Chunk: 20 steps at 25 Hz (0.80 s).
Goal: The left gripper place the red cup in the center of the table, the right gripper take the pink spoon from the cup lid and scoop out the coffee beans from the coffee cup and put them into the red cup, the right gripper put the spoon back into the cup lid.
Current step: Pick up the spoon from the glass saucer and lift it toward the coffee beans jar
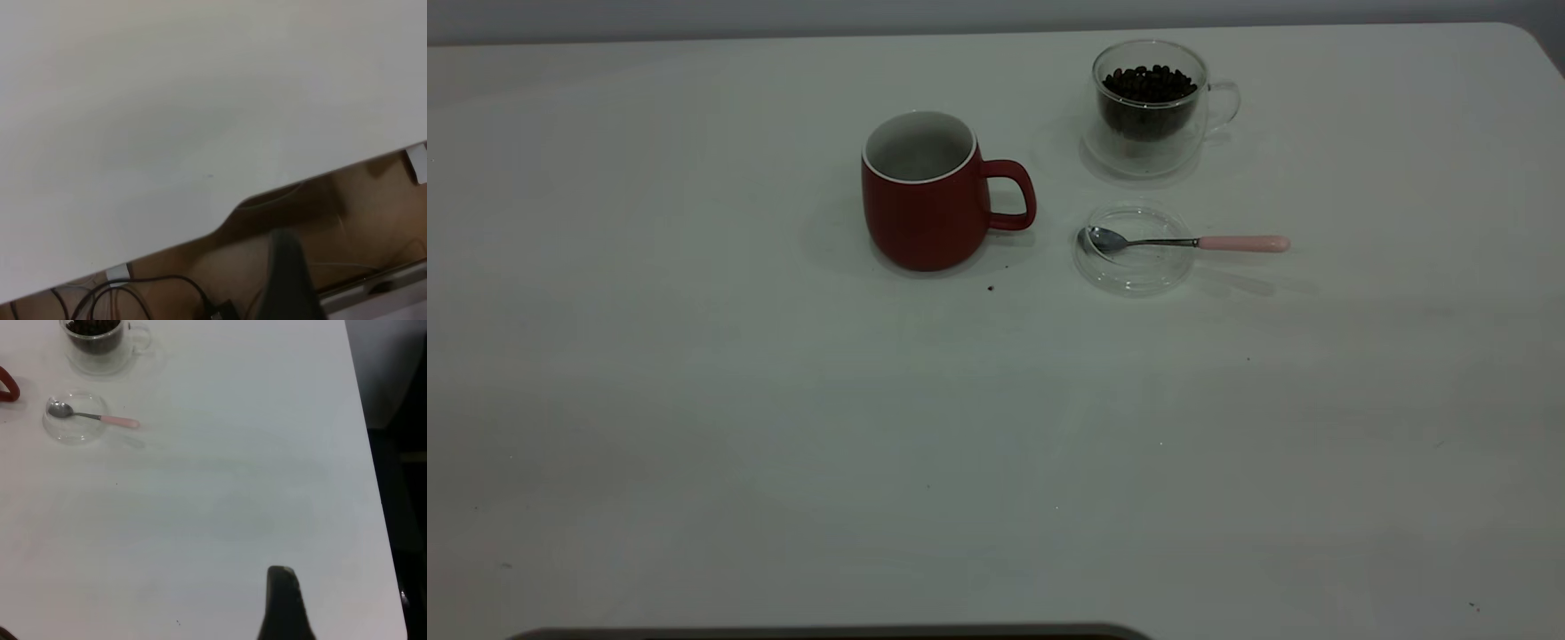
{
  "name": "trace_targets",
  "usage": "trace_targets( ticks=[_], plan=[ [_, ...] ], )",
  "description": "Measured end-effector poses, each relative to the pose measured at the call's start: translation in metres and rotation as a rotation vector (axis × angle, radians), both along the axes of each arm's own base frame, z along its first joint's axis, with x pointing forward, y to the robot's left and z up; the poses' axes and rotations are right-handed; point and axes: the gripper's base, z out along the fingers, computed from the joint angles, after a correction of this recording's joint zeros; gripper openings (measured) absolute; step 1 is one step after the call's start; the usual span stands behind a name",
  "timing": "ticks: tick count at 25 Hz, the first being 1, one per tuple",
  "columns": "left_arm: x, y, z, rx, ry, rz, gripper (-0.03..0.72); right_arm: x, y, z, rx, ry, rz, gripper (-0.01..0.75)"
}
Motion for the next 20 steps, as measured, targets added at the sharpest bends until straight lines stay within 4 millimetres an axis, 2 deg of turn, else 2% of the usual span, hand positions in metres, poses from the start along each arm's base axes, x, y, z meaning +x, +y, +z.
trace_targets(
  ticks=[8,20],
  plan=[
    [-0.002,0.001,0.000,-0.003,-0.024,0.002,0.588,0.000,0.000,0.000,0.000,0.000,0.000,0.560],
    [-0.026,0.004,0.000,-0.023,-0.198,0.099,0.588,0.000,0.000,0.000,0.000,0.000,0.000,0.560]
  ],
)
